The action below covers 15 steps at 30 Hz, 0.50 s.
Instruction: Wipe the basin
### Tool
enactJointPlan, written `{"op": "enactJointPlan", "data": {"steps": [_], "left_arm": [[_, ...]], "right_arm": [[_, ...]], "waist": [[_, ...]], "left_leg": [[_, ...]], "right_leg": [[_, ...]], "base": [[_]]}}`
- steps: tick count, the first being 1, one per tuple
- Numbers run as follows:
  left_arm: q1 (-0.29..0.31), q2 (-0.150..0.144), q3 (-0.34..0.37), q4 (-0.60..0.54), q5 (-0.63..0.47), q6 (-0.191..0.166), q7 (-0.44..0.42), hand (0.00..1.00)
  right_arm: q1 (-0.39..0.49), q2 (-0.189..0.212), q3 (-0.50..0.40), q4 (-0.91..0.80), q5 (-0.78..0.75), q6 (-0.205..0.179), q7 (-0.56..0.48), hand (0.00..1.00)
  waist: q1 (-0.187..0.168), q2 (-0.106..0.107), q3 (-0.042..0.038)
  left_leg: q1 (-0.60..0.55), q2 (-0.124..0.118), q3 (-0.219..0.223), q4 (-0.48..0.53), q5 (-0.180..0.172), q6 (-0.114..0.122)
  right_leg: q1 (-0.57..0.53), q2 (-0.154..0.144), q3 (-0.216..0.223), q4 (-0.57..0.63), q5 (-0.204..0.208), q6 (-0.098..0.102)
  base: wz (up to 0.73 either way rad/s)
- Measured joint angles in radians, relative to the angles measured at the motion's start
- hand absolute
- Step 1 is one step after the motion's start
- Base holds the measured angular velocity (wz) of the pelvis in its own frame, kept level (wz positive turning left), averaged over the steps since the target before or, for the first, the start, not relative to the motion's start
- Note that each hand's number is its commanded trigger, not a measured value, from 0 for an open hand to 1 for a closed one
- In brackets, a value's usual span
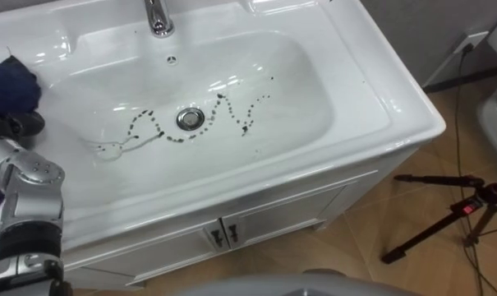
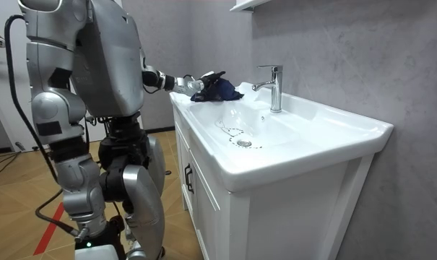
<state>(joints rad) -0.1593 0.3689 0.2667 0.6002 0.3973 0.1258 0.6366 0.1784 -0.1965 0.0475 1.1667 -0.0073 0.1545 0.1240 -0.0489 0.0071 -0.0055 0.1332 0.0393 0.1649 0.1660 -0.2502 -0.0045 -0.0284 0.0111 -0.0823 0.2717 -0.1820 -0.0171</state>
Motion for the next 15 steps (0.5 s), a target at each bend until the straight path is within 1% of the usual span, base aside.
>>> {"op": "enactJointPlan", "data": {"steps": [3, 5, 7, 10, 13, 14, 15], "left_arm": [[-0.024, 0.001, 0.000, 0.033, -0.001, 0.013, -0.034, 0.00], [-0.053, 0.007, 0.000, 0.072, -0.001, 0.028, -0.052, 0.00], [-0.069, 0.014, -0.002, 0.092, -0.001, 0.036, -0.065, 0.00], [-0.081, 0.033, -0.017, 0.104, 0.000, 0.051, -0.094, 0.00], [-0.086, 0.045, -0.021, 0.125, 0.000, 0.062, -0.127, 0.00], [-0.086, 0.048, -0.020, 0.131, 0.009, 0.067, -0.142, 0.00], [-0.087, 0.049, -0.020, 0.131, 0.013, 0.069, -0.150, 0.99]], "right_arm": [[0.000, 0.000, 0.005, -0.005, 0.000, 0.000, -0.001, 0.00], [0.000, -0.001, 0.007, -0.013, 0.000, 0.000, -0.001, 0.00], [0.000, -0.002, 0.008, -0.013, 0.002, 0.000, -0.001, 0.00], [0.000, -0.002, 0.007, -0.014, 0.001, 0.000, -0.004, 0.00], [0.002, -0.002, 0.007, -0.014, -0.002, 0.000, -0.010, 0.00], [0.001, -0.002, 0.006, -0.014, -0.010, 0.000, -0.011, 0.00], [0.001, -0.002, 0.006, -0.014, -0.017, 0.000, -0.011, 0.00]], "waist": [[0.002, 0.000, 0.0002], [0.002, 0.002, 0.0016], [0.003, 0.002, 0.0011], [0.002, 0.003, 0.0014], [0.002, 0.007, 0.0033], [0.003, 0.008, 0.0029], [0.003, 0.009, 0.0030]], "left_leg": [[-0.001, 0.000, 0.000, 0.000, 0.000, 0.000], [-0.003, 0.002, -0.002, 0.000, 0.000, 0.000], [-0.003, 0.002, -0.002, 0.000, 0.000, 0.000], [-0.003, 0.003, -0.002, 0.000, 0.000, 0.000], [0.001, 0.004, 0.000, -0.001, 0.000, 0.000], [0.001, 0.004, 0.000, -0.001, 0.000, 0.000], [0.001, 0.004, 0.001, -0.001, 0.000, 0.000]], "right_leg": [[0.002, 0.001, 0.000, -0.013, 0.003, 0.000], [0.001, 0.003, 0.000, -0.017, 0.007, 0.000], [0.002, 0.003, 0.000, -0.017, 0.008, 0.000], [0.003, 0.004, 0.000, -0.018, 0.010, 0.000], [0.010, 0.006, 0.000, -0.020, 0.010, 0.000], [0.010, 0.006, 0.000, -0.019, 0.010, 0.000], [0.009, 0.006, 0.000, -0.019, 0.010, 0.000]], "base": [[0.00], [0.00], [0.00], [0.00], [0.00], [0.00], [0.00]]}}
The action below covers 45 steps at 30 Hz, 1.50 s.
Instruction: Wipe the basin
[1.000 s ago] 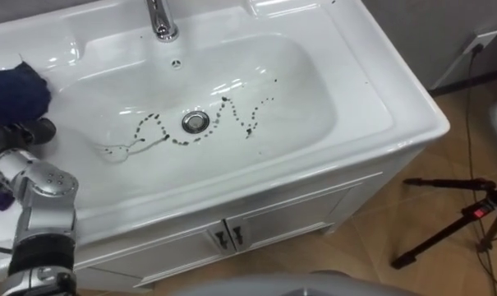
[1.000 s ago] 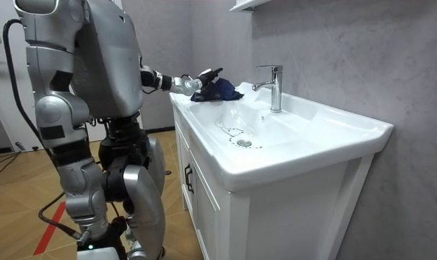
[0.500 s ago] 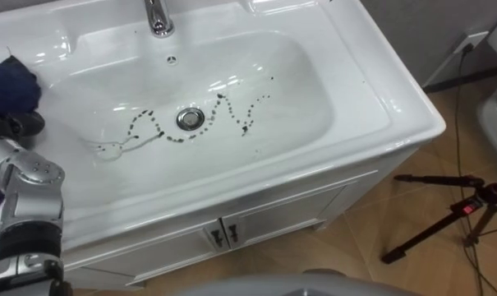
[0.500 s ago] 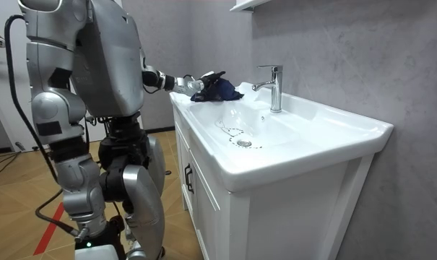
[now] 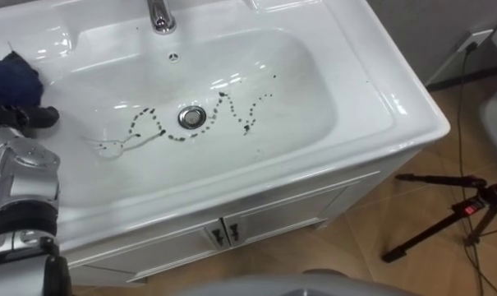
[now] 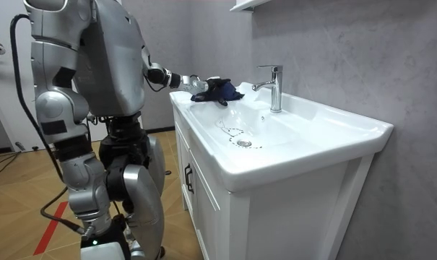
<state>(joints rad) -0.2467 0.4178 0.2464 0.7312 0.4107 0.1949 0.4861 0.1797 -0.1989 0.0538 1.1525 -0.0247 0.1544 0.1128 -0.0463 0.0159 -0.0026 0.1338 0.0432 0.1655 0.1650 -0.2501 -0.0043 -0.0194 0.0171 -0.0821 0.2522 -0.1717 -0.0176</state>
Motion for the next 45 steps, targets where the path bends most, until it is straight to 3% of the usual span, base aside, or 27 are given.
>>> {"op": "enactJointPlan", "data": {"steps": [6, 7, 12, 14, 20, 33, 39, 45], "left_arm": [[-0.031, 0.001, -0.003, 0.043, 0.073, 0.018, -0.066, 1.00], [-0.034, 0.002, -0.017, 0.054, 0.075, 0.017, -0.069, 1.00], [-0.054, 0.003, -0.059, 0.138, 0.105, 0.017, -0.141, 1.00], [-0.072, 0.009, -0.063, 0.174, 0.105, 0.017, -0.142, 1.00], [-0.079, 0.039, -0.060, 0.215, 0.103, 0.019, -0.143, 1.00], [-0.078, 0.040, -0.049, 0.231, 0.096, 0.018, -0.145, 1.00], [-0.077, 0.022, -0.011, 0.213, 0.052, 0.014, -0.138, 1.00], [-0.076, 0.006, -0.024, 0.165, 0.003, 0.006, -0.102, 1.00]], "right_arm": [[-0.002, -0.001, 0.001, 0.001, -0.023, 0.024, 0.000, 0.00], [-0.003, -0.004, 0.000, 0.002, -0.023, 0.026, 0.000, 0.00], [-0.009, -0.018, -0.006, 0.001, -0.048, 0.045, 0.000, 0.00], [-0.014, -0.021, -0.008, 0.001, -0.059, 0.055, -0.001, 0.00], [-0.022, -0.038, -0.008, 0.001, -0.061, 0.066, -0.004, 0.00], [-0.023, -0.039, -0.009, 0.000, -0.059, 0.065, -0.002, 0.00], [-0.029, -0.038, -0.009, 0.007, -0.064, 0.063, -0.002, 0.00], [-0.046, -0.037, -0.008, 0.015, -0.064, 0.028, -0.008, 0.00]], "waist": [[0.009, 0.003, -0.0016], [0.013, 0.009, -0.0049], [0.010, 0.040, -0.0043], [0.003, 0.050, -0.0082], [-0.001, 0.049, -0.0085], [0.004, 0.044, -0.0087], [0.006, 0.043, -0.0086], [-0.008, 0.035, -0.0061]], "left_leg": [[-0.001, 0.000, 0.011, 0.001, 0.000, 0.000], [0.001, 0.000, 0.013, 0.001, 0.000, 0.000], [0.017, 0.000, 0.021, 0.002, 0.001, 0.000], [0.018, -0.001, 0.021, 0.001, 0.003, 0.000], [0.027, -0.004, 0.023, 0.001, 0.004, 0.000], [0.036, -0.004, 0.029, 0.001, 0.005, 0.000], [0.036, -0.004, 0.027, 0.002, 0.005, 0.000], [0.014, -0.009, -0.004, 0.009, 0.007, 0.003]], "right_leg": [[-0.004, 0.000, 0.003, 0.006, 0.000, 0.000], [-0.003, 0.000, 0.005, 0.005, 0.000, -0.001], [0.002, 0.001, 0.013, 0.006, 0.000, -0.001], [0.002, 0.001, 0.017, 0.008, 0.000, -0.001], [0.003, 0.000, 0.022, 0.016, -0.001, 0.000], [0.007, 0.000, 0.026, 0.028, -0.003, -0.001], [0.007, 0.000, 0.025, 0.024, -0.005, 0.000], [0.005, -0.013, 0.001, 0.020, -0.005, 0.001]], "base": [[-0.02], [-0.05], [-0.06], [0.00], [0.00], [-0.01], [0.01], [0.15]]}}
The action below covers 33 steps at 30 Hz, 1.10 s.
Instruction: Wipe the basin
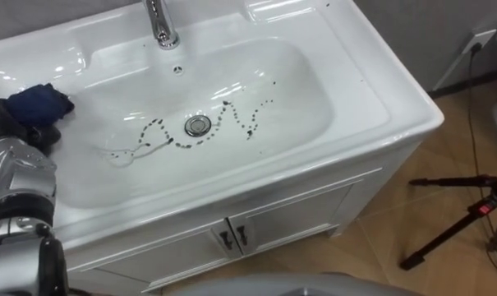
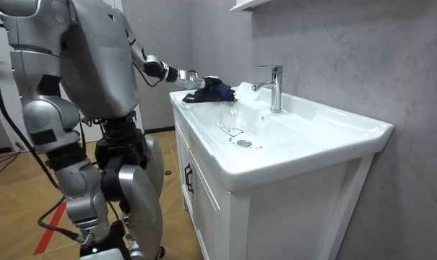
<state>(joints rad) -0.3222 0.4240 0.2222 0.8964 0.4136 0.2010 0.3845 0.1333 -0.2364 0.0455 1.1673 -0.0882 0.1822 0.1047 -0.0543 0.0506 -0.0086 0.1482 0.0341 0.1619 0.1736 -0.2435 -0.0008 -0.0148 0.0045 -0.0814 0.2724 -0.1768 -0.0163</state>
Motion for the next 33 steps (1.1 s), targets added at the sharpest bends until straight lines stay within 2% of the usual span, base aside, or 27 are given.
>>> {"op": "enactJointPlan", "data": {"steps": [1, 2, 3, 5, 7, 9, 11, 14, 20, 26, 33], "left_arm": [[0.000, -0.015, -0.004, -0.030, -0.014, 0.000, 0.009, 1.00], [0.001, -0.023, -0.016, -0.056, -0.015, 0.002, 0.018, 1.00], [0.002, -0.028, -0.020, -0.077, -0.014, 0.004, 0.018, 1.00], [0.017, -0.066, -0.029, -0.242, -0.009, 0.015, 0.024, 1.00], [0.025, -0.085, -0.043, -0.367, -0.008, 0.015, 0.039, 1.00], [0.025, -0.087, -0.060, -0.461, -0.008, 0.012, 0.075, 1.00], [0.025, -0.088, -0.074, -0.541, -0.008, -0.009, 0.118, 1.00], [0.026, -0.099, -0.093, -0.622, -0.003, -0.011, 0.160, 1.00], [0.048, -0.102, -0.152, -0.651, 0.088, -0.056, 0.173, 1.00], [0.120, -0.103, -0.189, -0.653, 0.113, -0.057, 0.156, 1.00], [0.156, -0.103, -0.192, -0.603, 0.117, -0.057, 0.130, 1.00]], "right_arm": [[0.000, 0.000, 0.000, -0.001, 0.001, -0.006, -0.004, 0.00], [-0.006, 0.002, 0.001, -0.001, 0.000, -0.010, -0.005, 0.00], [-0.009, 0.003, 0.000, -0.001, 0.000, -0.012, -0.005, 0.00], [-0.018, 0.007, -0.003, -0.017, 0.012, -0.030, -0.015, 0.00], [-0.017, 0.009, -0.011, -0.042, 0.026, -0.041, -0.023, 0.00], [-0.019, 0.009, -0.008, -0.058, 0.041, -0.052, -0.030, 0.00], [-0.017, 0.002, -0.008, -0.060, 0.048, -0.053, -0.042, 0.00], [-0.013, 0.004, -0.007, -0.072, 0.052, -0.061, -0.062, 0.00], [-0.017, 0.004, -0.009, -0.030, 0.068, -0.102, -0.066, 0.00], [-0.011, 0.003, -0.017, 0.010, 0.126, -0.105, -0.058, 0.00], [-0.012, 0.004, -0.016, 0.044, 0.123, -0.097, -0.058, 0.00]], "waist": [[0.002, 0.007, 0.0000], [0.004, 0.003, 0.0047], [0.005, 0.002, 0.0051], [0.009, -0.002, 0.0063], [0.009, 0.001, 0.0078], [0.008, 0.009, 0.0084], [0.006, 0.022, 0.0093], [0.002, 0.028, 0.0126], [-0.021, 0.032, 0.0150], [-0.035, 0.033, 0.0154], [-0.050, 0.029, 0.0173]], "left_leg": [[0.000, -0.002, -0.006, 0.003, 0.001, 0.001], [-0.008, -0.002, -0.010, 0.008, 0.001, 0.001], [-0.015, -0.002, -0.011, 0.012, 0.001, 0.001], [-0.043, -0.003, -0.024, 0.018, 0.001, 0.002], [-0.048, -0.001, -0.028, 0.019, 0.002, 0.003], [-0.048, 0.001, -0.028, 0.018, 0.002, 0.003], [-0.043, 0.002, -0.027, 0.013, 0.002, 0.003], [-0.041, 0.005, -0.027, 0.011, 0.002, 0.003], [-0.031, 0.004, -0.027, 0.006, 0.002, 0.003], [0.000, 0.005, -0.025, -0.007, 0.002, 0.003], [0.003, 0.003, -0.024, -0.008, 0.002, 0.003]], "right_leg": [[-0.003, -0.003, -0.004, 0.000, 0.000, 0.001], [-0.007, -0.005, -0.008, 0.003, 0.000, 0.001], [-0.011, -0.005, -0.012, 0.002, 0.001, 0.001], [-0.024, -0.009, -0.034, -0.003, 0.008, 0.000], [-0.021, -0.007, -0.038, -0.016, 0.015, 0.000], [-0.018, -0.004, -0.034, -0.020, 0.018, -0.001], [-0.018, -0.003, -0.031, -0.018, 0.018, -0.001], [-0.018, -0.001, -0.031, -0.020, 0.018, -0.001], [0.004, -0.001, -0.036, -0.042, 0.018, -0.001], [0.035, 0.001, -0.032, -0.056, 0.021, 0.002], [0.035, 0.001, -0.032, -0.051, 0.020, 0.003]], "base": [[0.16], [0.13], [0.08], [0.15], [0.06], [-0.06], [-0.09], [-0.05], [0.06], [-0.01], [0.00]]}}
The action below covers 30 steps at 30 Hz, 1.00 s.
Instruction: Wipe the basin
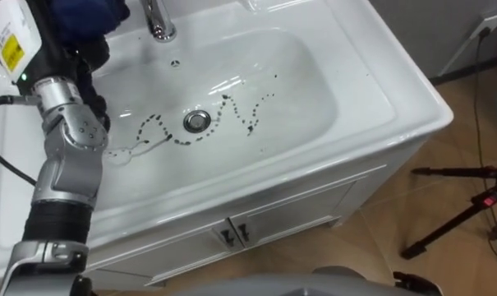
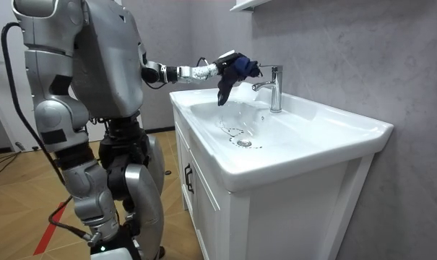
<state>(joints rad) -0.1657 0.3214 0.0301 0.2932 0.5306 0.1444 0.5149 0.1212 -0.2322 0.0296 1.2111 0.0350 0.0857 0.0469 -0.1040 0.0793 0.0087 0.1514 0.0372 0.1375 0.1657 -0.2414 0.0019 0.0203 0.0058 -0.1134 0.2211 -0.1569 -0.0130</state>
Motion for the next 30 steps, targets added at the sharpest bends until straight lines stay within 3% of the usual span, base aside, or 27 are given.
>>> {"op": "enactJointPlan", "data": {"steps": [3, 11, 17, 22, 30], "left_arm": [[0.023, 0.000, 0.000, 0.058, 0.035, 0.004, -0.027, 1.00], [0.073, -0.001, -0.001, 0.154, 0.054, 0.047, -0.067, 1.00], [0.076, -0.007, -0.001, 0.199, 0.054, 0.046, -0.072, 1.00], [0.079, -0.037, 0.001, 0.258, 0.054, 0.052, -0.095, 1.00], [0.093, -0.039, 0.001, 0.301, 0.064, 0.051, -0.097, 1.00]], "right_arm": [[0.000, 0.002, -0.001, 0.015, -0.007, 0.006, 0.001, 0.00], [0.019, 0.002, 0.000, 0.034, -0.046, 0.066, 0.009, 0.00], [0.018, 0.002, 0.003, 0.037, -0.047, 0.070, 0.011, 0.00], [0.018, 0.006, 0.003, 0.042, -0.047, 0.082, 0.021, 0.00], [0.015, 0.013, 0.002, 0.066, -0.050, 0.100, 0.035, 0.00]], "waist": [[-0.001, -0.001, 0.0003], [0.000, -0.004, -0.0021], [0.001, 0.002, -0.0062], [0.002, 0.005, -0.0080], [-0.003, 0.006, -0.0083]], "left_leg": [[0.000, 0.001, 0.000, 0.000, 0.000, 0.000], [0.000, 0.000, 0.003, 0.000, 0.000, 0.000], [0.010, 0.001, 0.005, 0.000, 0.000, 0.000], [0.012, 0.001, 0.009, -0.001, 0.000, 0.000], [0.016, 0.001, 0.012, 0.000, 0.000, 0.000]], "right_leg": [[-0.002, 0.002, 0.005, -0.001, 0.000, 0.000], [-0.002, 0.002, 0.003, -0.001, 0.000, 0.000], [0.001, 0.002, 0.000, -0.001, 0.000, 0.000], [-0.001, 0.001, 0.001, -0.001, -0.002, -0.001], [-0.001, 0.000, 0.003, 0.006, -0.003, -0.002]], "base": [[0.00], [0.00], [-0.01], [-0.02], [-0.01]]}}
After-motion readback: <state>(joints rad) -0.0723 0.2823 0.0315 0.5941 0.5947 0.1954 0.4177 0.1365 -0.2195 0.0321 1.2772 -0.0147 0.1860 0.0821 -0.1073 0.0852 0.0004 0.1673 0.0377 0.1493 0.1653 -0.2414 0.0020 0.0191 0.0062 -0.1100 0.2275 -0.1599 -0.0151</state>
